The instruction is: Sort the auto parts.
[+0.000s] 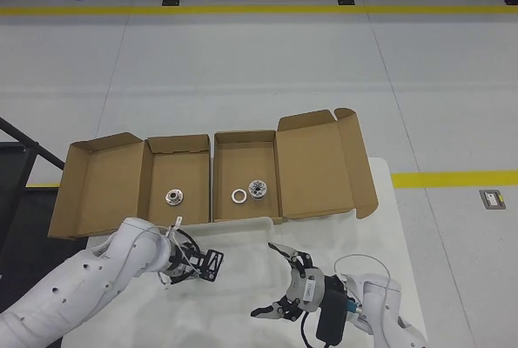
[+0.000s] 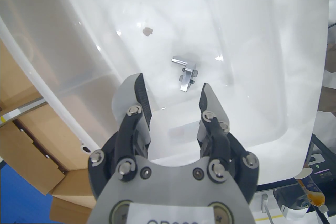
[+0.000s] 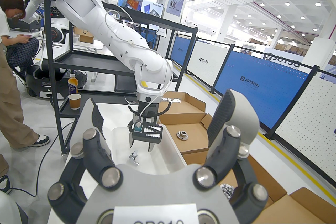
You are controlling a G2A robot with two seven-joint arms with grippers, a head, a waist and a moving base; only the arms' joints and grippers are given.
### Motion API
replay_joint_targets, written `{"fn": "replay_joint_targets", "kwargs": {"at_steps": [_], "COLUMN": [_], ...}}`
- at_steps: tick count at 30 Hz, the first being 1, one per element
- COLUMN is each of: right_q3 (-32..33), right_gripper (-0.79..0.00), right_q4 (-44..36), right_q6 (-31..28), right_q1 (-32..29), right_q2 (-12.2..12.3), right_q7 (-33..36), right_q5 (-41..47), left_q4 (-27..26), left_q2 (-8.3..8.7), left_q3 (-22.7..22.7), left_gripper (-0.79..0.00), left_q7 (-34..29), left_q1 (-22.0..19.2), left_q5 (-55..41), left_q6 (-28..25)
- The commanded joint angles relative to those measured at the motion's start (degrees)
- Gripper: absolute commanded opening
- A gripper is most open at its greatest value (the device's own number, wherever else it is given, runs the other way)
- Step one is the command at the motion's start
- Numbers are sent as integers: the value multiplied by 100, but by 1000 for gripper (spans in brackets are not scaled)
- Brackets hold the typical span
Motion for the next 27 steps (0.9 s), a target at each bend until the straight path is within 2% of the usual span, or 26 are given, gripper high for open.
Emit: {"fn": "replay_joint_targets", "kwargs": {"at_steps": [1,4,9,11,13,20,22,24,27], "right_q3": [0,0,0,0,0,0,0,0,0], "right_gripper": [0,0,0,0,0,0,0,0,0], "right_q4": [0,0,0,0,0,0,0,0,0], "right_q6": [0,0,0,0,0,0,0,0,0], "right_q1": [0,0,0,0,0,0,0,0,0], "right_q2": [0,0,0,0,0,0,0,0,0], "right_q7": [0,0,0,0,0,0,0,0,0], "right_q5": [0,0,0,0,0,0,0,0,0], "left_q4": [119,329,689,810,943,1327,1404,1475,1565], "left_q2": [-85,-227,-457,-539,-615,-857,-906,-948,-1003], "left_q3": [167,392,684,772,849,1011,1062,1133,1135], "left_gripper": [-219,-185,-191,-212,-296,-299,-394,-434,-594], "left_q7": [-62,-147,-133,-141,-182,-130,-108,-84,-60], "left_q1": [-66,-171,-366,-431,-485,-575,-603,-628,-611], "left_q5": [54,104,76,91,130,90,99,120,161], "left_q6": [0,0,0,0,0,0,0,0,0]}}
